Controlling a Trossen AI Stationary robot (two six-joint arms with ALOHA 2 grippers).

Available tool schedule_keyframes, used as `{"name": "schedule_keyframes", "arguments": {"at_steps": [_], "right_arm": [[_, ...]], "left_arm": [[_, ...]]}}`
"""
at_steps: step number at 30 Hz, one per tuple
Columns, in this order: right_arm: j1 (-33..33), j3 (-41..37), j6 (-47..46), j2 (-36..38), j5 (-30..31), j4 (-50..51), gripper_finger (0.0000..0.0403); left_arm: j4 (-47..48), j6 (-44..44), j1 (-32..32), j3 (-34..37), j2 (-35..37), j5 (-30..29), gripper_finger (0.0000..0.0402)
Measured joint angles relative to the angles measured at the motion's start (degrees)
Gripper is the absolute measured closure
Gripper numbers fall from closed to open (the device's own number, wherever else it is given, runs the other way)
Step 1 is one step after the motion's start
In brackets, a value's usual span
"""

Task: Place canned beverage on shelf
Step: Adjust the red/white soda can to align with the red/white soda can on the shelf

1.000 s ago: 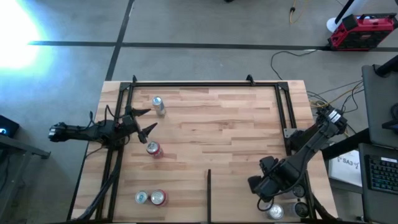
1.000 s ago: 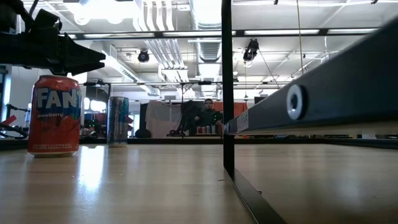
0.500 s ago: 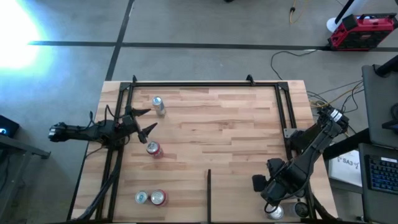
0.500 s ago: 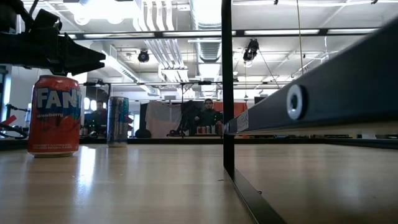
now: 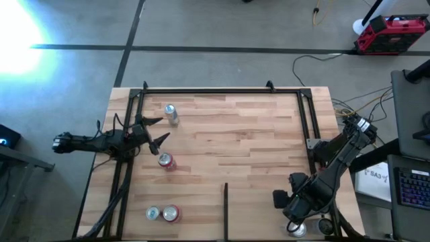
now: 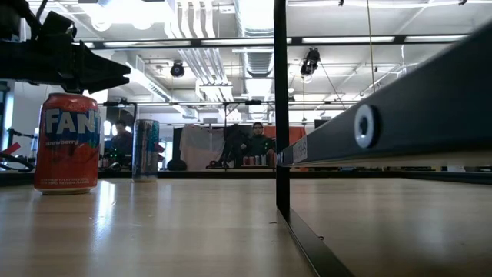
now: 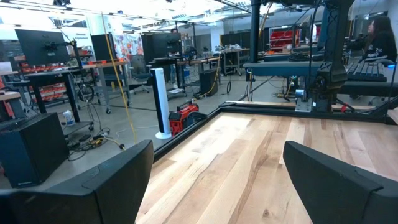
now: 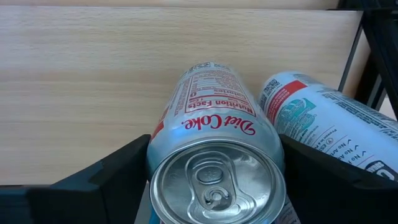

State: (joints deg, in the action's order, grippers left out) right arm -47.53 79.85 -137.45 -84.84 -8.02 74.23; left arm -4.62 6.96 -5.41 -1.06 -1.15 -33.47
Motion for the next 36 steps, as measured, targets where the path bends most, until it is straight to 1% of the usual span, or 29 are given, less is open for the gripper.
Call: {"name": "schedule_keyframes", "arguments": {"at_steps": [6,15,19,25,36], "right_arm": [[0.0,0.0,0.37,0.02,-1.26,-0.21,0.0095],[0.02,0.02,2.66,0.02,-0.97,-0.38,0.0094],[0.02,0.0,3.8,0.02,-0.94,-0.42,0.0087],[0.04,-0.02,6.41,0.02,1.04,-0.82,0.0084],[0.07,-0.09,9.2,0.02,2.0,-1.28,0.0081]], "left_arm": [[0.0,0.0,0.01,0.01,-0.02,0.0,0.0058],[0.0,0.0,0.0,0.0,0.0,0.02,0.0058],[0.0,0.0,0.02,0.01,-0.01,0.01,0.0058],[-0.01,0.0,0.01,0.02,0.0,0.0,0.0058],[0.0,-0.01,0.01,0.0,-0.02,0.0,0.0058]]}}
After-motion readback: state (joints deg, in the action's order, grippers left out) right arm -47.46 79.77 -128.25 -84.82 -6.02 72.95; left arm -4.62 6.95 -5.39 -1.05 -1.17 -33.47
